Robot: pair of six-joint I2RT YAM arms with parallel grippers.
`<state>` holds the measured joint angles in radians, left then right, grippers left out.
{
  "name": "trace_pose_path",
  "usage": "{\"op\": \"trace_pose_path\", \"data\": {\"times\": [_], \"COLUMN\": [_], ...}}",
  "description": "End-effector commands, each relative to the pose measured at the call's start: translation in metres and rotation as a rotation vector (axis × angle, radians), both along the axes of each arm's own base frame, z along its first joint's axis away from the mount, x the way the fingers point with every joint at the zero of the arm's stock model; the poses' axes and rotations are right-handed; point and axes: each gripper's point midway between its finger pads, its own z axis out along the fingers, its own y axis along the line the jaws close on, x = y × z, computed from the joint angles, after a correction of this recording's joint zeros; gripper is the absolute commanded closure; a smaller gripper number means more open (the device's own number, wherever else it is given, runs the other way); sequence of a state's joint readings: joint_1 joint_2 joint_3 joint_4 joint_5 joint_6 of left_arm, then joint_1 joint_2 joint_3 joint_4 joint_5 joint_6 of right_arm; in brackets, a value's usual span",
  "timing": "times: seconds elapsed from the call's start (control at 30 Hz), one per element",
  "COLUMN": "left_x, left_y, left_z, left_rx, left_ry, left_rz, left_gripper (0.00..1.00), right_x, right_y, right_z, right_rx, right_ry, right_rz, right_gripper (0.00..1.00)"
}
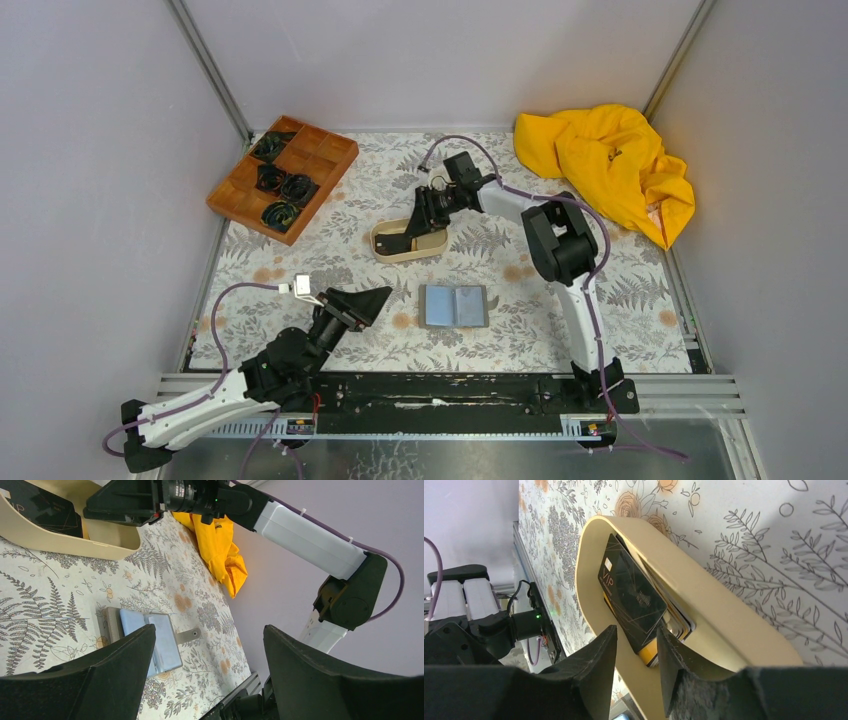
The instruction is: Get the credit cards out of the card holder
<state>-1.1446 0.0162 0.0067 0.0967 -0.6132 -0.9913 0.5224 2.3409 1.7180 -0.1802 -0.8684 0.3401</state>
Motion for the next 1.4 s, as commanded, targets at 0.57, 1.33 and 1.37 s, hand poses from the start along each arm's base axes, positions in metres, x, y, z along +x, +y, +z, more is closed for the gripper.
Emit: {"op": "trace_pose_path", "data": {"times": [0.57, 1.33, 1.37], "left_x": [-0.014, 0.003, 0.003], "left_y": [-0.090, -0.122, -0.122], "left_z": [-0.042, -0.131, -0.135], "left_rx": [0.165, 0.348, 0.354], "left_ry": [0.013, 0.236, 0.242], "left_rz": [-0.293, -0.413, -0.412], "left_gripper": [1.00, 1.00, 1.00], "right_x": [-0.093, -0.197, -0.195], "right_y": [-0.119, -0.173, -0.173], "right_z": [0.129, 0.020, 0.017], "right_rx": [-0.089, -0.020, -0.032], "right_ry": [-0.474, -0.312, -0.314], "right_rz": [-0.305, -0.467, -0.472], "right_gripper": [1.00, 1.00, 1.00]}}
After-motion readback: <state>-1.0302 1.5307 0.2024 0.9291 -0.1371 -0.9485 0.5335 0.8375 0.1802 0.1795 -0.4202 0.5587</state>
